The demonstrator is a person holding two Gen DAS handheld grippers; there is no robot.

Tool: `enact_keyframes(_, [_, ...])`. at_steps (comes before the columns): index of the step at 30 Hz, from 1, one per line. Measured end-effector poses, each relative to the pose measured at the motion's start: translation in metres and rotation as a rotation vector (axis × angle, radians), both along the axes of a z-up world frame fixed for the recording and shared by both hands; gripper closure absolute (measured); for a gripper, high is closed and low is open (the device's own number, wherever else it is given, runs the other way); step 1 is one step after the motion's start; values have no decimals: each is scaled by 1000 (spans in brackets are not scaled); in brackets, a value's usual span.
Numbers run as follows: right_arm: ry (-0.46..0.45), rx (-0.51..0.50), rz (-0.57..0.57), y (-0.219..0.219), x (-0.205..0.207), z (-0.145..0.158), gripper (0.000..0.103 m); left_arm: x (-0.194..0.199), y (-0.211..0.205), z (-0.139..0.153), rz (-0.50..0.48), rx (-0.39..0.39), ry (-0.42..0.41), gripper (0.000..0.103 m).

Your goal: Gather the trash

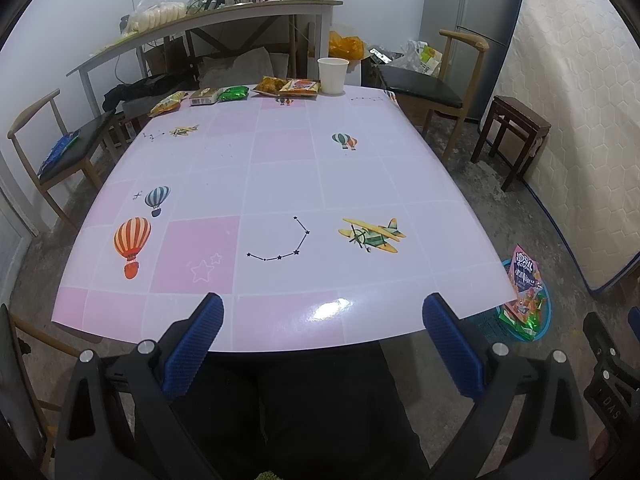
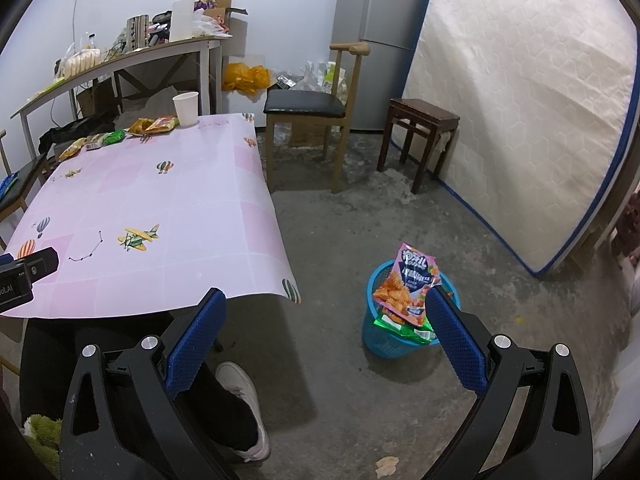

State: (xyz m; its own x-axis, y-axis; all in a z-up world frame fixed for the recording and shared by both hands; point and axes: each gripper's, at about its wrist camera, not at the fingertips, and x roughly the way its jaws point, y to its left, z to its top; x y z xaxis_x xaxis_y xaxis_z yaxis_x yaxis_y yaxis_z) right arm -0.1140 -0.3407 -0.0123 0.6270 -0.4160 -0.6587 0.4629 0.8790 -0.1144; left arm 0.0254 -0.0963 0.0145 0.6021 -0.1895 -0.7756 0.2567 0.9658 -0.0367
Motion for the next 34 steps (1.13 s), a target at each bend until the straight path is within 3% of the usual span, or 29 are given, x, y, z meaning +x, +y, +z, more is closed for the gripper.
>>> enact_keyframes(34, [-4,5,7,4,2,1,7,0,5,-1,-1,-8,2,6])
